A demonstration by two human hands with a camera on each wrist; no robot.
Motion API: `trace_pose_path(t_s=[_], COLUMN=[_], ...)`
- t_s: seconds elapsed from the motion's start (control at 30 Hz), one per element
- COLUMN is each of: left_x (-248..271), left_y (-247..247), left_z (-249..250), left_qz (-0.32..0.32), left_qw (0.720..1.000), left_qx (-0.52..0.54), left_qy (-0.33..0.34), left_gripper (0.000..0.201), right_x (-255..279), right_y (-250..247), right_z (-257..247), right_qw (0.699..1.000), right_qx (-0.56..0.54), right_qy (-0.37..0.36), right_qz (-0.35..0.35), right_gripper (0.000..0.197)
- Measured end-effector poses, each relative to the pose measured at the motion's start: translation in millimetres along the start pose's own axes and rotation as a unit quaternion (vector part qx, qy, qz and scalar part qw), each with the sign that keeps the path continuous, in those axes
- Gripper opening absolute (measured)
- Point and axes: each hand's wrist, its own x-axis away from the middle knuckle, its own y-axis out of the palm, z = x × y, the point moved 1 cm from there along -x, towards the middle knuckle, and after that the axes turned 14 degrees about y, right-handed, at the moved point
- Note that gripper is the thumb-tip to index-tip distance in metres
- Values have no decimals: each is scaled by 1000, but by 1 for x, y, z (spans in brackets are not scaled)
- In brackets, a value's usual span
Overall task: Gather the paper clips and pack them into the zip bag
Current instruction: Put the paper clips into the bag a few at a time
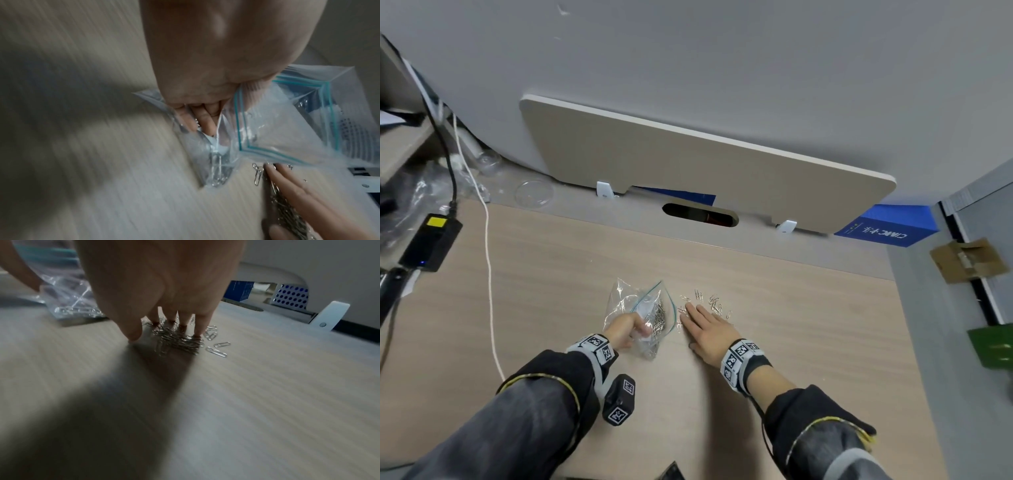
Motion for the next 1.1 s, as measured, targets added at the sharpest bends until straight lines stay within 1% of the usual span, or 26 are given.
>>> trace_pose_path(t_s=[0.1,0.2,0.3,0.37,0.43,0.57,0.67,0.8,0.9,0.97,1.1], left_x=[1,-1,-3,-4,-4,-7,-7,-6,-6,-7,-7], left_y=[4,6,5,7,7,5,5,6,7,7,6], left_z=[3,3,1,2,1,-1,0,2,2,2,1], left_qz=[-2,-9,-8,-10,-13,-25,-26,-27,-22,-20,-23], left_qw=[1000,999,999,999,999,998,998,998,998,998,998], left_qx=[-16,-34,-42,-41,-43,-53,-57,-61,-58,-56,-56], left_qy=[-1,-4,-11,-13,-15,-13,-18,-20,-21,-21,-15], left_gripper=[26,30,33,33,33,33,31,28,29,30,30], right_x=[8,8,5,4,4,9,11,1,-14,-18,-9], right_y=[-1,-7,-1,7,14,21,14,-5,-9,-9,-2], right_z=[13,6,-17,-28,-27,-6,2,-7,-20,-24,-11], right_qw=[1000,998,997,996,997,998,997,997,999,999,998], right_qx=[6,-13,8,17,15,23,34,16,10,7,0], right_qy=[2,-16,-66,-77,-69,-41,-32,-10,-5,13,48], right_qz=[17,54,43,34,34,37,57,77,53,46,39], right_gripper=[67,68,69,67,67,72,70,65,66,67,68])
